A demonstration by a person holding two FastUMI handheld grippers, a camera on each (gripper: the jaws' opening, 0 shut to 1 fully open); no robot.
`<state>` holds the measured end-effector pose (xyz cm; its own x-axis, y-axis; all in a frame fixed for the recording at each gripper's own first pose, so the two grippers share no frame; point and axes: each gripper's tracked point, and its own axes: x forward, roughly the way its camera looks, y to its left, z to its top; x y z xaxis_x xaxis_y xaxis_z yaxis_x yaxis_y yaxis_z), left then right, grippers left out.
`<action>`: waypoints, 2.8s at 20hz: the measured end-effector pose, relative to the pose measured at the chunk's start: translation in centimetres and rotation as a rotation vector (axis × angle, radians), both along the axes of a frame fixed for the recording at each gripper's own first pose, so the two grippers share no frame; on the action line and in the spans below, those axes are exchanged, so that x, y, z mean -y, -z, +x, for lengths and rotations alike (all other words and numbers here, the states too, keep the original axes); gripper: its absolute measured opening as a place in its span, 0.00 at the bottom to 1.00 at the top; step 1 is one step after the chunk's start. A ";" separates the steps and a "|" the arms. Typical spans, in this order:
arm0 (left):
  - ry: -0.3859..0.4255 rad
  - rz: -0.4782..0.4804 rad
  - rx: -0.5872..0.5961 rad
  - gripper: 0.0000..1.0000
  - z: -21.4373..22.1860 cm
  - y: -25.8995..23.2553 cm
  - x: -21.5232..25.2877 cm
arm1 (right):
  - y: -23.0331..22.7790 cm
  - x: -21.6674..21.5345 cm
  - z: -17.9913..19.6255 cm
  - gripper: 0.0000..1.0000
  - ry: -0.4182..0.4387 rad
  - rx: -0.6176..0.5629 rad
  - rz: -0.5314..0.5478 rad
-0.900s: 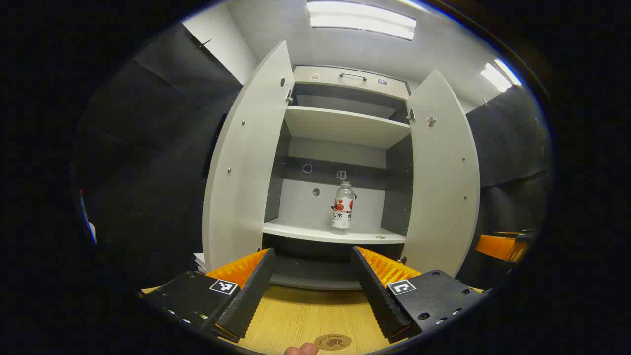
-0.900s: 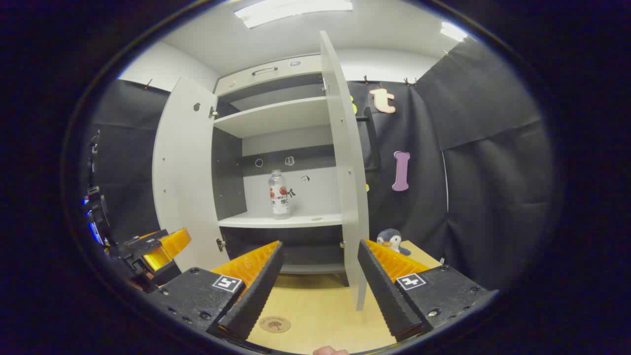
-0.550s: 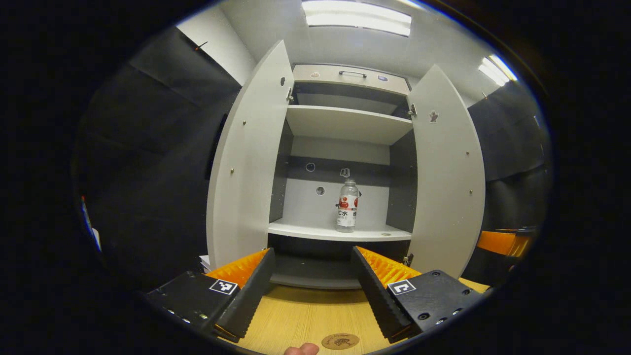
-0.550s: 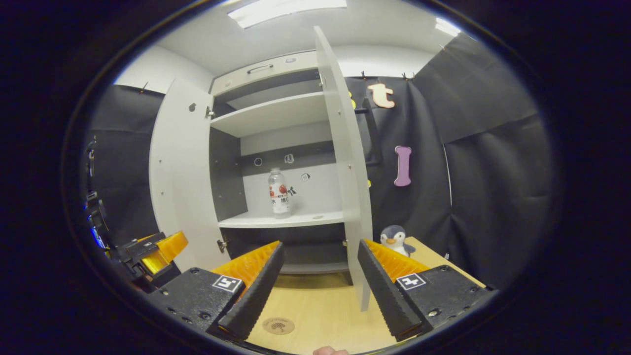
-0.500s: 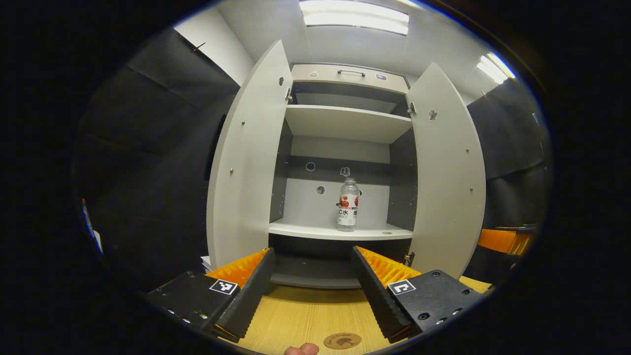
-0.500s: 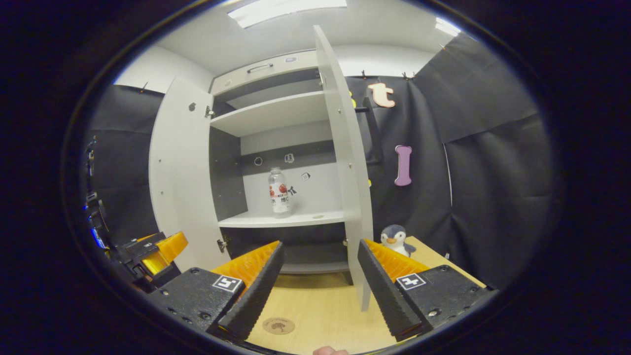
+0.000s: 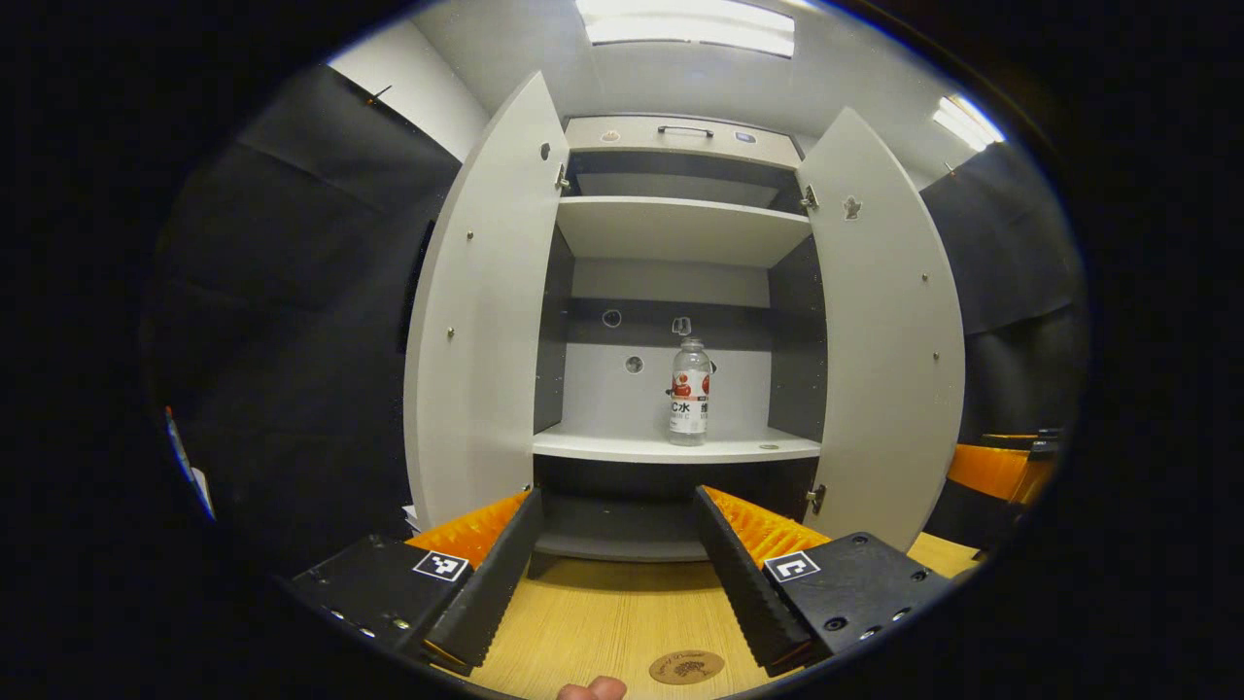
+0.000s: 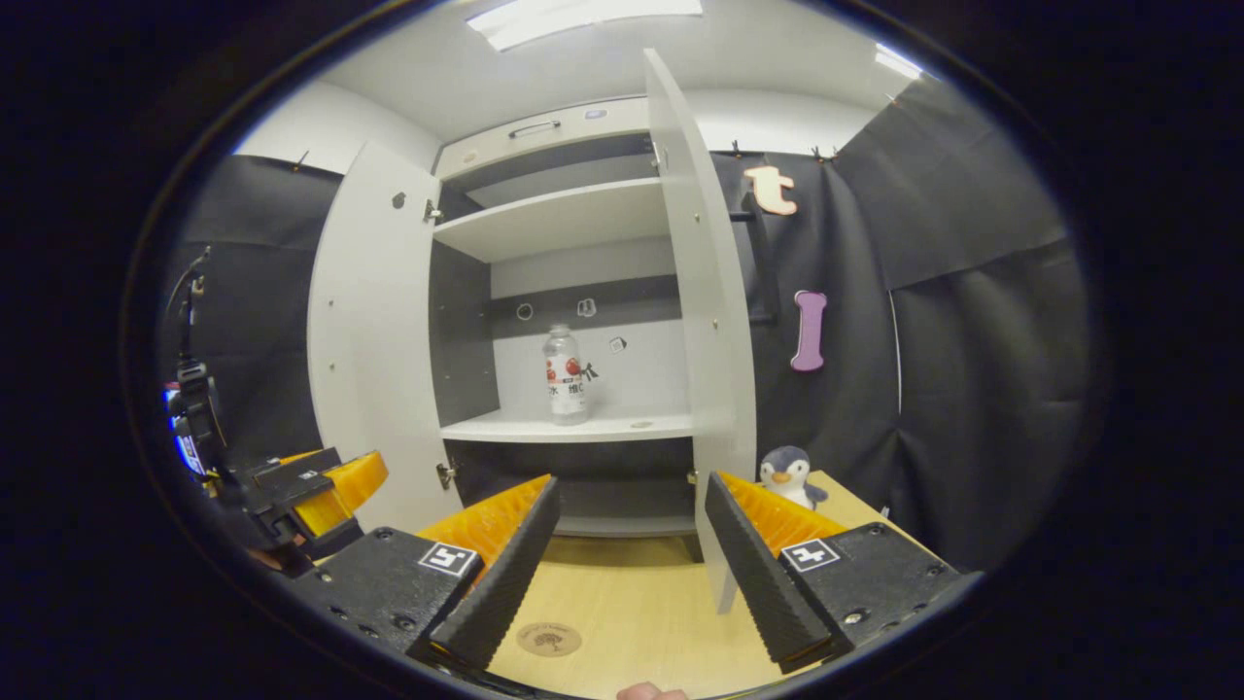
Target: Grasp the bottle in the cabinet with the left hand and place it on the coaster, then close the right door with the right hand and the left door with the left hand.
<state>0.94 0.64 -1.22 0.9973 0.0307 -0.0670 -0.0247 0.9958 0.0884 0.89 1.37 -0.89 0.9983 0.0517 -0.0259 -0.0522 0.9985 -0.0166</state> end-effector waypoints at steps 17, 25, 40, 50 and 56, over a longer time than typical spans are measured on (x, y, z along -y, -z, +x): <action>0.293 -0.038 0.017 0.95 21.7 -6.3 9.9 | -0.8 2.0 -3.1 0.99 0.074 0.003 0.008; 0.228 0.019 -0.050 0.95 32.8 -1.8 9.9 | -1.2 5.8 -3.4 0.99 0.194 0.015 -0.034; 0.117 0.047 -0.053 0.76 39.4 -0.5 7.7 | -0.4 8.1 -2.6 0.99 0.264 -0.027 -0.013; 0.226 0.083 0.062 0.75 28.8 -7.1 9.3 | -1.4 6.7 -2.5 0.99 0.178 -0.003 -0.015; 0.304 0.091 0.069 0.75 20.1 -7.8 10.8 | -2.3 4.3 -2.4 0.99 0.084 0.016 -0.020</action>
